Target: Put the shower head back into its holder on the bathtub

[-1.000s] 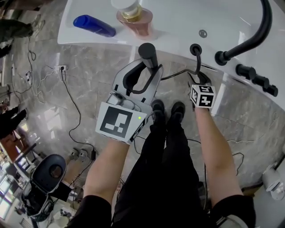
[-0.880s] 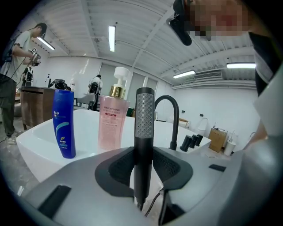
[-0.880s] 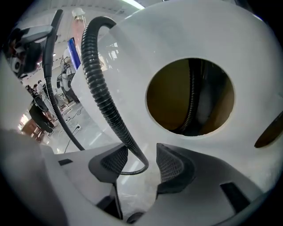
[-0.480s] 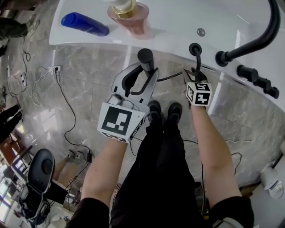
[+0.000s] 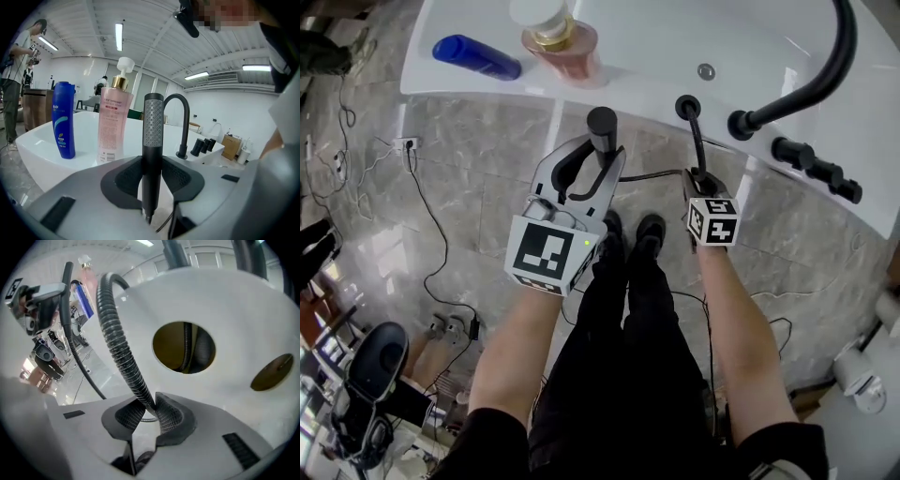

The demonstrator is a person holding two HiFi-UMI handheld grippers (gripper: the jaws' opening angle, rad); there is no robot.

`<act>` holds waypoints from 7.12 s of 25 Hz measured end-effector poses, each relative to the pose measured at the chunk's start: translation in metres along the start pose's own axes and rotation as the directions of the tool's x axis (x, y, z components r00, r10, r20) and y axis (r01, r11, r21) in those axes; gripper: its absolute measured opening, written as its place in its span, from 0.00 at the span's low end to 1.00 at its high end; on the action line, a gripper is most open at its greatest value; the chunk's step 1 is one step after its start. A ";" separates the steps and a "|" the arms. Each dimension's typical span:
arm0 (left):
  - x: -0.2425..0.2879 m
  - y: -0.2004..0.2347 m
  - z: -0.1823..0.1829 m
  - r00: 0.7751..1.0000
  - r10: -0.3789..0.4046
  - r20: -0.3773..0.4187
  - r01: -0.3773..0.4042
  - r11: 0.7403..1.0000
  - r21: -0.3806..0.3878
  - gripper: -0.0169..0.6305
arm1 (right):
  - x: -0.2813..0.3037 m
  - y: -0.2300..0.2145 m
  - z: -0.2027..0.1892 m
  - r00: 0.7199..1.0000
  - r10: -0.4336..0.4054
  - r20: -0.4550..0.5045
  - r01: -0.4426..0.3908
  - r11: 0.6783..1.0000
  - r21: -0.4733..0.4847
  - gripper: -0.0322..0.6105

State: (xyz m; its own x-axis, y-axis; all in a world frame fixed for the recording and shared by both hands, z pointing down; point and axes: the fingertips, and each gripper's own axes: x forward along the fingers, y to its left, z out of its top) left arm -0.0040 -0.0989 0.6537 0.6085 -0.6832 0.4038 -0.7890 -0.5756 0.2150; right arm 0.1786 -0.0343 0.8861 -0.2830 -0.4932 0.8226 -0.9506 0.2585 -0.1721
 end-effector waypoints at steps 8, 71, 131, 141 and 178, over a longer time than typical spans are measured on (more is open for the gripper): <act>-0.028 -0.028 0.072 1.000 -0.008 0.003 0.008 1.000 0.028 0.23 | -0.112 0.013 0.044 0.999 0.047 -0.016 -0.048 0.998 -0.033 0.16; 0.005 -0.016 0.029 0.998 -0.055 0.000 0.055 0.997 0.052 0.24 | 0.026 0.024 -0.017 0.991 0.121 0.058 -0.132 0.958 0.256 0.19; -0.090 -0.133 0.404 0.982 0.066 0.178 -0.097 0.981 0.167 0.23 | -0.411 -0.021 0.316 0.884 0.278 0.377 -0.273 0.960 -0.067 0.16; -0.086 -0.162 0.434 0.975 0.079 0.209 -0.117 0.977 0.181 0.23 | -0.474 -0.053 0.344 0.816 0.292 0.499 -0.306 0.950 -0.055 0.07; 0.064 -0.115 0.202 0.981 -0.144 -0.129 0.159 0.981 0.112 0.23 | -0.427 -0.071 0.310 0.783 0.146 0.604 -0.294 0.943 0.154 0.07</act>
State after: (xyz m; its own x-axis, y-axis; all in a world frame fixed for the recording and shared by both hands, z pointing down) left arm 0.1428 -0.1675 0.4750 0.6998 -0.5293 0.4797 -0.6676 -0.7235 0.1756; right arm 0.3271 -0.0990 0.3789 -0.4376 -0.8505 0.2918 -0.8329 0.2611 -0.4880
